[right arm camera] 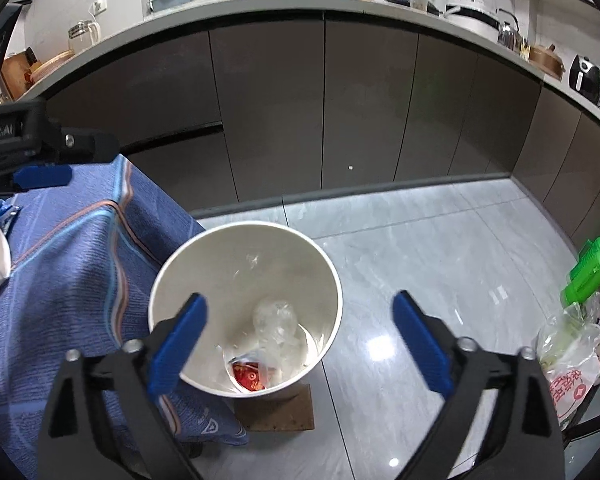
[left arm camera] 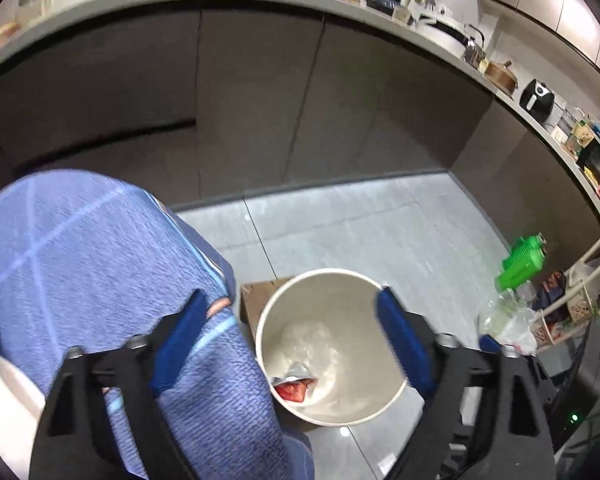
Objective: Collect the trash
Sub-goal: 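Open both grippers over the beige bin to drop bag and wrapper, then move both tools back over the table toward the remaining trash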
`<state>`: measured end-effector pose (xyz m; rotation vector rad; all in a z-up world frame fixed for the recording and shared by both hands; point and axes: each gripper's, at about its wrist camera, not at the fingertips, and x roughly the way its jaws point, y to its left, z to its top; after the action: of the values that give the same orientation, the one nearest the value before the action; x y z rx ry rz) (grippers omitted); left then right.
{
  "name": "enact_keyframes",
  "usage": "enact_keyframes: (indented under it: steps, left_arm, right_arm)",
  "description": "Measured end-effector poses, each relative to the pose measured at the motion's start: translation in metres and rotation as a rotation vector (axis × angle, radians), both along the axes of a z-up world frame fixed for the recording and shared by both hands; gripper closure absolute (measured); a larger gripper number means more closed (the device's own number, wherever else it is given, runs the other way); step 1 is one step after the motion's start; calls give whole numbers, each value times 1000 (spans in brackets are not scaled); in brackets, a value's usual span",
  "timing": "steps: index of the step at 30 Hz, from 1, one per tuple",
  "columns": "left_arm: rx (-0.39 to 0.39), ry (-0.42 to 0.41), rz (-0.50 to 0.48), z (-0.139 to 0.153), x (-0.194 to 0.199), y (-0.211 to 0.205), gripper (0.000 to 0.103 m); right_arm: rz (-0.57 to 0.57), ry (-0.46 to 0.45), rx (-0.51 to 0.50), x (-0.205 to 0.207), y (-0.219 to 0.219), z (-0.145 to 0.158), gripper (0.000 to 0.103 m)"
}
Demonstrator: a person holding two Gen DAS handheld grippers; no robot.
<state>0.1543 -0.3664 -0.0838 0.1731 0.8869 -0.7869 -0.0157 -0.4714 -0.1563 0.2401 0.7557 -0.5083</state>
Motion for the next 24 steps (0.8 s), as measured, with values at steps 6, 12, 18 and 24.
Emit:
enact_keyframes:
  steps: [6,12,18,24]
  left_arm:
    - [-30,-73,35,34,-28,31,9]
    - [-78,-107,110,68,-54,96,9]
    - [-76,-138,258,88,-80,187,9]
    - [-51,-135,391,82,-96,270,9]
  right_arm:
    - [49,-56,-12,-18,18,35,4]
    - [143,-107,-48,-25,57,68,3]
    - [272,-178,-22,-28,105,96,3]
    - [386,-211,25,-21,146,112,3]
